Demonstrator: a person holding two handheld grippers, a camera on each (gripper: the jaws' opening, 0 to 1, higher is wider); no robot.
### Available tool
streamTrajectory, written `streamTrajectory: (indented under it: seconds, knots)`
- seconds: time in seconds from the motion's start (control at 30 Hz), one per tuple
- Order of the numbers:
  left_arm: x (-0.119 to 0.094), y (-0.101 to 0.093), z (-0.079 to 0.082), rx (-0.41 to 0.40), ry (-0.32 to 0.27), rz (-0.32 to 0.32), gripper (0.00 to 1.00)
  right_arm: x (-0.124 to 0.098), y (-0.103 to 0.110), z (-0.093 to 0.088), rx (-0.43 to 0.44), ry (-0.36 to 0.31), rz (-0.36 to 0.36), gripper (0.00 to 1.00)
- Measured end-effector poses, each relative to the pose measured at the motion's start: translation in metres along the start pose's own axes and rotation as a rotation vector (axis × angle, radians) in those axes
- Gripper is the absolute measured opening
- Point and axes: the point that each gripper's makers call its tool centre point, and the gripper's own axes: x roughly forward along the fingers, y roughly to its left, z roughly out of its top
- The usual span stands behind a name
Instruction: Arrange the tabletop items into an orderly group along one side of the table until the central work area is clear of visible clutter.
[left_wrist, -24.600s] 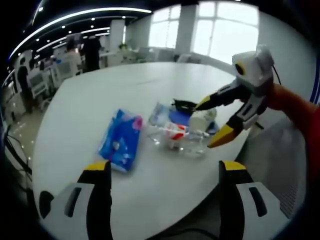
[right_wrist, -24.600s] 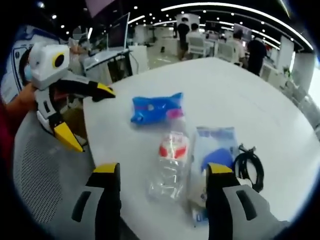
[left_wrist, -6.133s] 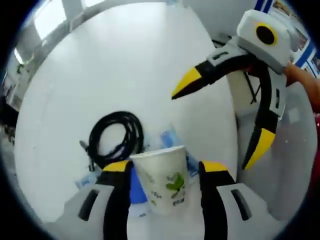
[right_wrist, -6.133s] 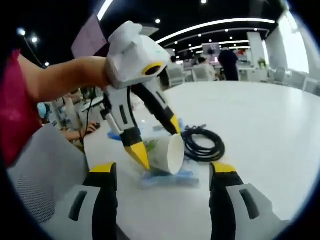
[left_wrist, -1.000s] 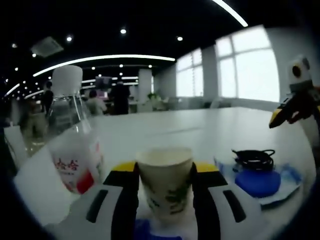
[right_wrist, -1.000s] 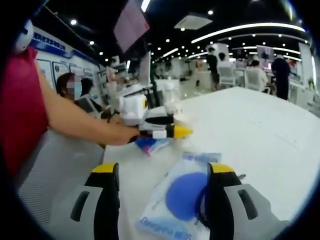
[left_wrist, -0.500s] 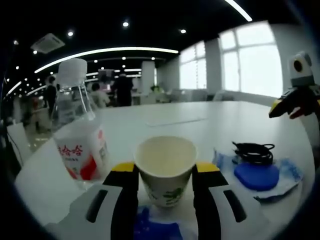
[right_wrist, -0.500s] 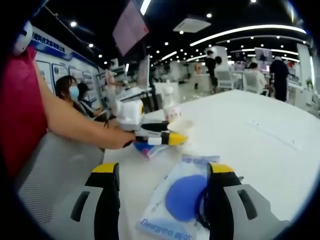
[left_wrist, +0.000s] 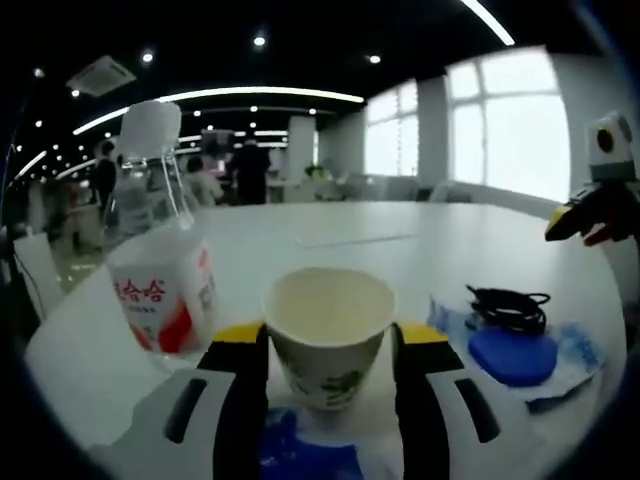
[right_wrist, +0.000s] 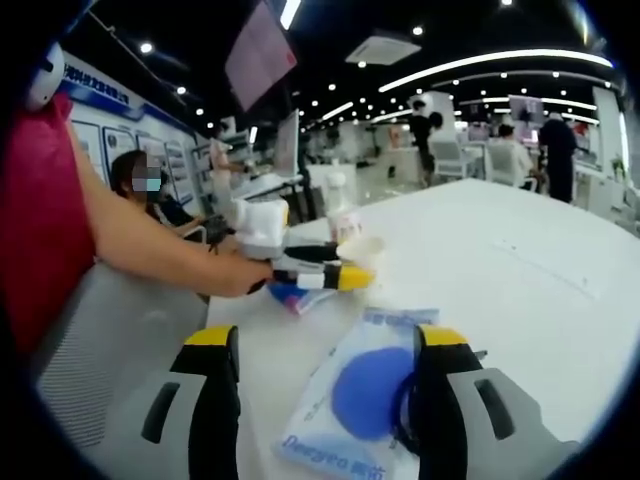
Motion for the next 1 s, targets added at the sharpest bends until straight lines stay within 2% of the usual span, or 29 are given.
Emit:
streamTrajectory:
  seconds: [0.37,0.63,0.87,1.0]
  knots:
    - [-0.022,0.004,0.019,-0.001,0.000,0.002,0.55,-0.008,-0.002,0.004,0.004,-0.024,-0.028,0.70]
    - [-0.042,-0.002,0.047,0.016,-0.033,-0.029,0.59,-0.014,0.003,0.011,-0.008,-0.046,-0.041,0.70]
    - [-0.066,-0.025,0.083,0.120,-0.093,-0.117,0.57,-0.024,0.009,0.016,-0.019,-0.057,-0.065,0.70]
    - [-0.077,-0.041,0.095,0.138,-0.120,-0.163,0.57,-0.031,0.012,0.020,-0.025,-0.065,-0.084,0.70]
